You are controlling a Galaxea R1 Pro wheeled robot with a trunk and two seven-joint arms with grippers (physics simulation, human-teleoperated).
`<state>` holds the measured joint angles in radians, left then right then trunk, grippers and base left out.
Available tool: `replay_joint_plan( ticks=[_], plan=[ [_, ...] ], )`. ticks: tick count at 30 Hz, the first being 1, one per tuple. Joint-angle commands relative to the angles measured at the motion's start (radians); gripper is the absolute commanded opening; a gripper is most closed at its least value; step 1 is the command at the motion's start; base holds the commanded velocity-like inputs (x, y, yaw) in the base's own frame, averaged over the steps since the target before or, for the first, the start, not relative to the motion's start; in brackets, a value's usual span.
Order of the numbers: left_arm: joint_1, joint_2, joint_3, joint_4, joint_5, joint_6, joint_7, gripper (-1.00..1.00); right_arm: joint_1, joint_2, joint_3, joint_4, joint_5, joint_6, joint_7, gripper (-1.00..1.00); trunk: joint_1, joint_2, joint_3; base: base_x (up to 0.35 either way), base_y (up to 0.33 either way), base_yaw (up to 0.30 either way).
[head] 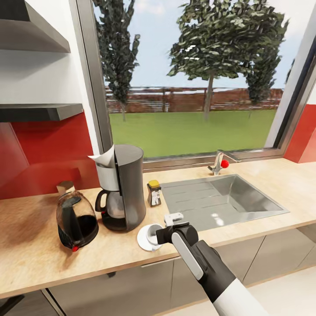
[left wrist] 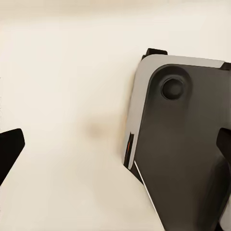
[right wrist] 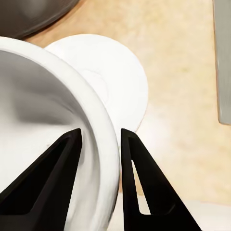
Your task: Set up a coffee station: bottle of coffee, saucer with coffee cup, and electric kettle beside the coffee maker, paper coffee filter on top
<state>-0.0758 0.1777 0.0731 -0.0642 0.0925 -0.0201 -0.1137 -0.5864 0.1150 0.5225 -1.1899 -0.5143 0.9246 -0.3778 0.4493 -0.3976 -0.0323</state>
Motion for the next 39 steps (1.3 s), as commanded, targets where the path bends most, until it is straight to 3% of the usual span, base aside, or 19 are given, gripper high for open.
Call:
replay_joint_plan(
  ticks=[1,39],
  plan=[
    [-0.001,0.0,0.007,0.001,0.008,-0.001,-0.006,1.0,-0.001,0.0,0.002,0.0,-0.01,0.002,-0.01,-1.0,0.001,-0.002,-0.002,0.032,0.014,0.0],
    [-0.001,-0.001,0.007,0.003,0.009,-0.001,-0.007,1.0,-0.001,0.002,0.002,0.063,-0.012,0.0,-0.009,-1.0,0.001,-0.002,-0.002,0.054,0.028,0.0]
  ],
)
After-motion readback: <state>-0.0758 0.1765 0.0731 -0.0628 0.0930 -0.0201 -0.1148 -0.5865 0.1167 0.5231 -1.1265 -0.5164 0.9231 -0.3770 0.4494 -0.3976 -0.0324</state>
